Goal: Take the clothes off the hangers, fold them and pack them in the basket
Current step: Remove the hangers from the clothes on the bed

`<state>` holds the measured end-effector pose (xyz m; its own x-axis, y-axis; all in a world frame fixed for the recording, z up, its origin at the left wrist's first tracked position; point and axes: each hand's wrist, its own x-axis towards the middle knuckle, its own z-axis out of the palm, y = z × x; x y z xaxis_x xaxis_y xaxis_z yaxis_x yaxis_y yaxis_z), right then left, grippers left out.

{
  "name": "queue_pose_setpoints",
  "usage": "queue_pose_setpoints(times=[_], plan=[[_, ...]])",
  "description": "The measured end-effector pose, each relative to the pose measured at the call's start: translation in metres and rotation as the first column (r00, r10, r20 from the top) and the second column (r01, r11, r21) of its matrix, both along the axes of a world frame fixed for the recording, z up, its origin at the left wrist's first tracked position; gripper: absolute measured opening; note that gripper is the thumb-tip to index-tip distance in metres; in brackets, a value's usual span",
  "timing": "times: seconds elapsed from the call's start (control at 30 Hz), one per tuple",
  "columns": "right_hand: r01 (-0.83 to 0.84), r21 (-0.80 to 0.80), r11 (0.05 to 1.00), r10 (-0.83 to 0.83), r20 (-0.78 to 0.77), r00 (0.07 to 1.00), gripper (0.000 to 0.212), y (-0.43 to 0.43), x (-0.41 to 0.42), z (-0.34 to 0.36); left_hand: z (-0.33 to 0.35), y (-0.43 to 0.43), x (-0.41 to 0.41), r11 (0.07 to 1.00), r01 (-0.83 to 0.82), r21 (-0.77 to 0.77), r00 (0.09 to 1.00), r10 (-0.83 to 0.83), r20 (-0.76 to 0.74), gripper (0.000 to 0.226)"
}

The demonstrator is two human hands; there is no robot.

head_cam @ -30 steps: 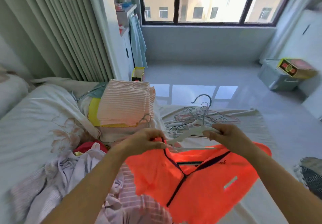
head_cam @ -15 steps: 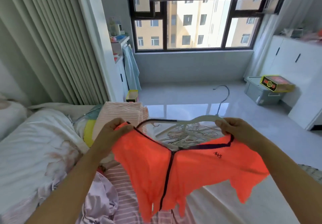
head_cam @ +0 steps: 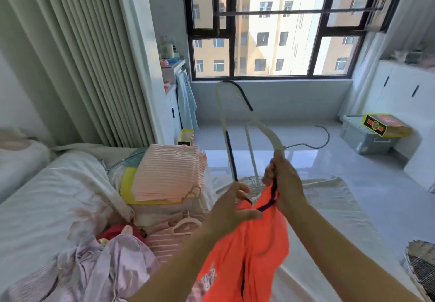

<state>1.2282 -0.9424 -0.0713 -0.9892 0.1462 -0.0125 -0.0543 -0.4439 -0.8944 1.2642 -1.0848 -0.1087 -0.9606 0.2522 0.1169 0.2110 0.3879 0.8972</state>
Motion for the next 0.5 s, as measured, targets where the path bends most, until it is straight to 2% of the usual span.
queue_pose_setpoints(times=[0.03,0.1,0.13,0.23,0.3,0.33,0.43,0.5], plan=[[0.002,-0.02,1.0,-0.001,0.017,1.0,0.036,-0.008,0.001,0.0,-0.005,0.011,0.004,0.997,0.033,-0.069,0.999,-0.032,0.018,0.053],[0.017,-0.036,0.999,-0.016,0.052,0.999,0.036,-0.018,0.002,-0.001,-0.016,0.026,0.011,0.977,-0.007,-0.214,0.998,-0.005,-0.055,0.057],[0.036,-0.023,0.999,-0.034,0.067,0.997,0.037,-0.019,0.001,-0.001,-0.021,0.028,0.014,0.972,-0.059,-0.225,0.994,0.036,-0.106,0.053],[0.143,0.066,0.988,-0.148,0.078,0.986,0.038,-0.013,-0.008,-0.007,-0.031,0.02,0.022,0.986,-0.144,-0.088,0.979,0.129,-0.16,0.045],[0.248,0.092,0.964,-0.254,0.06,0.965,0.036,0.0,-0.019,-0.01,-0.041,0.007,0.025,0.979,-0.17,-0.114,0.963,0.14,-0.232,0.043],[0.292,0.054,0.955,-0.295,0.063,0.953,0.035,0.01,-0.026,-0.01,-0.044,0.0,0.03,0.981,-0.15,-0.119,0.966,0.12,-0.229,0.042],[0.354,-0.142,0.924,-0.346,0.08,0.935,0.029,0.046,-0.044,-0.005,-0.053,-0.03,0.047,0.999,-0.032,-0.043,0.998,0.029,-0.061,0.02],[0.365,-0.13,0.922,-0.36,0.064,0.931,0.026,0.068,-0.05,-0.005,-0.055,-0.059,0.056,0.996,-0.072,0.058,0.993,0.066,0.099,0.018]])
